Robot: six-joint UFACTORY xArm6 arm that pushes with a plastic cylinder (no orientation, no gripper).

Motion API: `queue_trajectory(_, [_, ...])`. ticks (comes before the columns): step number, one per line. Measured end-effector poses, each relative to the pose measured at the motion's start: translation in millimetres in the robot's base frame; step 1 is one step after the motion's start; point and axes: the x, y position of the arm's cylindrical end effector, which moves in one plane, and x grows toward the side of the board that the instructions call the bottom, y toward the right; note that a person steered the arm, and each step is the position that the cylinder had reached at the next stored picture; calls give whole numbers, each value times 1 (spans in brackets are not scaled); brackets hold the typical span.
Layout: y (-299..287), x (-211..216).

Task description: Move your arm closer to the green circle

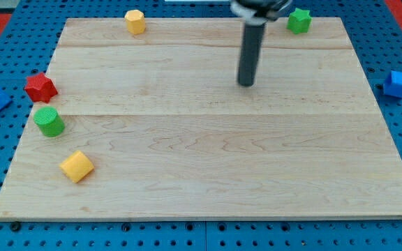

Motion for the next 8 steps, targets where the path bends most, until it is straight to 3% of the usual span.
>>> queue_trajectory(3, [-127, 32])
queue_trajectory(5, [83, -4])
queue_trajectory(8, [-203, 55])
